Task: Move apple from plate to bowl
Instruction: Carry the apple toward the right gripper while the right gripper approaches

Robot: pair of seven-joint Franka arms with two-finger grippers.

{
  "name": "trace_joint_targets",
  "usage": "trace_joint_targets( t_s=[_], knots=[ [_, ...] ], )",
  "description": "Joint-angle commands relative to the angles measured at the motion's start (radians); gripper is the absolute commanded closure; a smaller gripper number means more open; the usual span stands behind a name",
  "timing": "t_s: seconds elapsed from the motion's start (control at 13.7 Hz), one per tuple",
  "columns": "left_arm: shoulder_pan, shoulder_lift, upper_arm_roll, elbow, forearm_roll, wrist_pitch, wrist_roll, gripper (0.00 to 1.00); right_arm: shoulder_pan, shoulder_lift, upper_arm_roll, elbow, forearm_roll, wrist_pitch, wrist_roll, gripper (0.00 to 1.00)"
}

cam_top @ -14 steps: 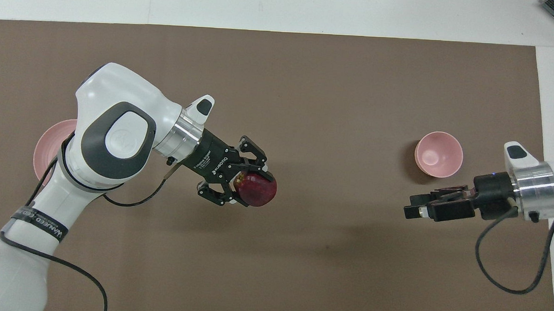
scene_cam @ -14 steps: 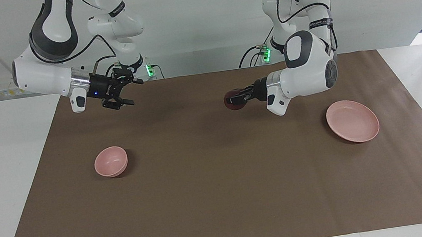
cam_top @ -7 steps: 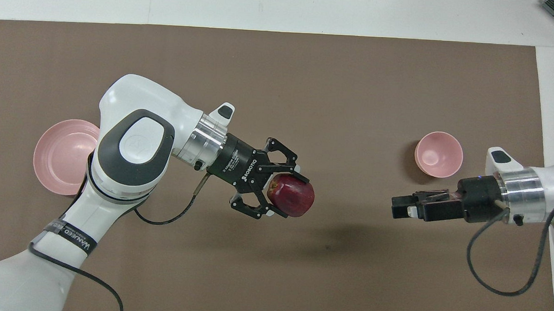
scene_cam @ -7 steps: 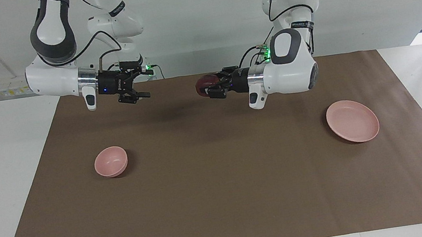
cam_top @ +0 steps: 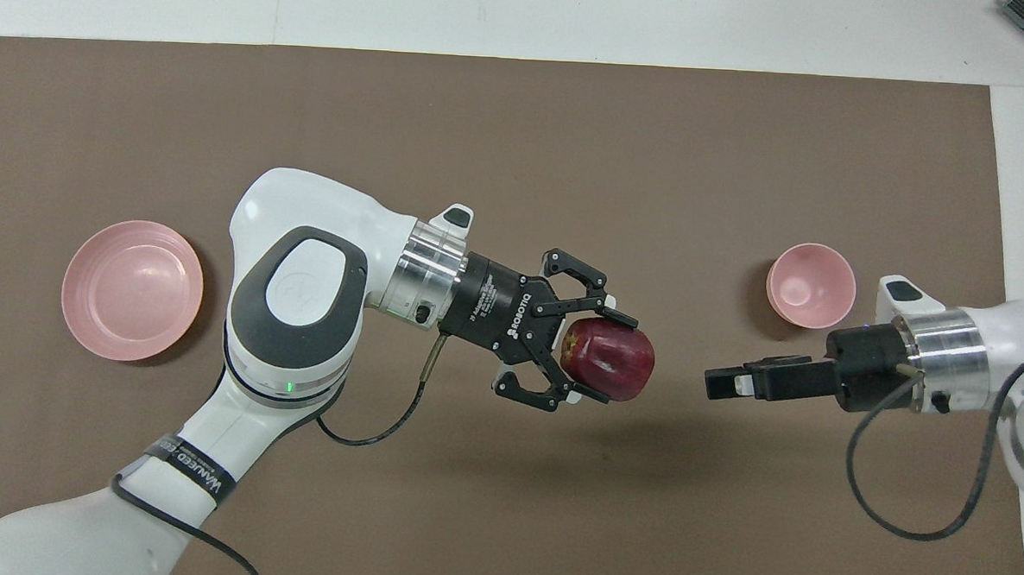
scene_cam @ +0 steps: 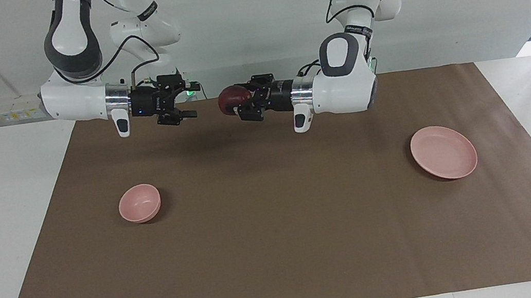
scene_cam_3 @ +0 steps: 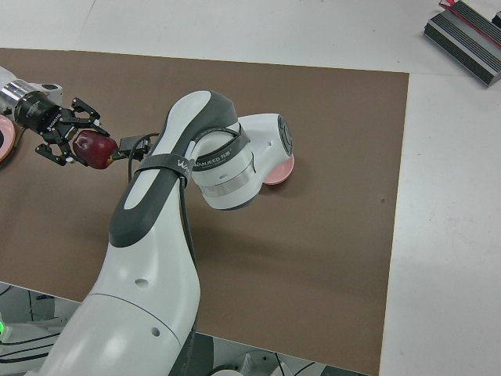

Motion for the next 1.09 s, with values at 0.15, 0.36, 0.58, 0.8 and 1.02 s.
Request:
trace_joint_targets(
  t_s=[0.15, 0.36, 0.58, 0.8, 1.02],
  knots=[
    [-0.025, -0.005, -0.080, -0.007, -0.112, 0.183, -0.029, 1.00, -0.009, -0.029, 0.003, -0.026, 0.067, -0.025, 0.098, 0.00],
    [-0.027, -0.005, -0.110, -0.008, -0.151, 0.206, -0.028, 1.00, -0.009, -0.029, 0.002, -0.026, 0.067, -0.046, 0.121, 0.00],
    [-0.027, -0.003, -0.158, -0.008, -0.185, 0.275, -0.028, 1.00, -0.009, -0.029, 0.002, -0.026, 0.067, -0.046, 0.128, 0.00],
    [-0.048, -0.005, -0.159, -0.008, -0.188, 0.281, -0.027, 1.00, -0.009, -0.028, 0.002, -0.026, 0.066, -0.055, 0.136, 0.00],
    [-0.050, -0.006, -0.161, -0.008, -0.188, 0.281, -0.028, 1.00, -0.009, -0.028, 0.002, -0.025, 0.058, -0.061, 0.161, 0.23]
  ],
)
